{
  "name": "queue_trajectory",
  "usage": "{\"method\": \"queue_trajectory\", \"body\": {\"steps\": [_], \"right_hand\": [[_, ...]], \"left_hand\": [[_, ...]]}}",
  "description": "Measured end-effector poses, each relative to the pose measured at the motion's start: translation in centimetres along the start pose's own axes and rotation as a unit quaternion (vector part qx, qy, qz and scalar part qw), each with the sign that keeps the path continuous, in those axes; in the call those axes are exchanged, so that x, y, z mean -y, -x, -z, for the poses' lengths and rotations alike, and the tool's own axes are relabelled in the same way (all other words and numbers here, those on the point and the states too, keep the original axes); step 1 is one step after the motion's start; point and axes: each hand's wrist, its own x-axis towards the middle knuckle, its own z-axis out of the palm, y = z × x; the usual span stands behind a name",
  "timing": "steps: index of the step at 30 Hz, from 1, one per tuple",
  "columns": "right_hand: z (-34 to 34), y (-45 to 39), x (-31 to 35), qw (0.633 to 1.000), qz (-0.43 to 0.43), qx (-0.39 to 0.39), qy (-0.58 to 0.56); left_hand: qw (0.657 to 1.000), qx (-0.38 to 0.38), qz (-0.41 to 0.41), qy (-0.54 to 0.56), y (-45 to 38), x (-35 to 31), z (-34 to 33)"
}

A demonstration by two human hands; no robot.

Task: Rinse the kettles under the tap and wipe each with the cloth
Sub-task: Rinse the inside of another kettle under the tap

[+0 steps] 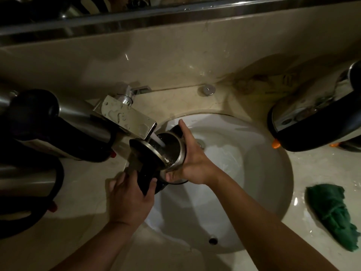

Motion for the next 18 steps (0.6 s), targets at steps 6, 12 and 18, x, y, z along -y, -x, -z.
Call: {"method": "queue_trajectory", "body": {"steps": [6,12,18], "right_hand": [[0.22,-0.17,0.06,1.0,-0.002,-0.004,0.0],[-0.05,0.18,0.02,1.0,-0.003,-0.011,-0.005],[0.22,0.09,0.06,1.0,-0.003,-0.005,0.002]], "left_hand": [[1.0,0.0,0.0,0.01,-0.24,-0.22,0.04],[1.0,0.012,0.004,-0.004,-0.12,0.14,-0.11],[1.0,0.013,0.008,-0.005,-0.21,0.11,-0.19]]}}
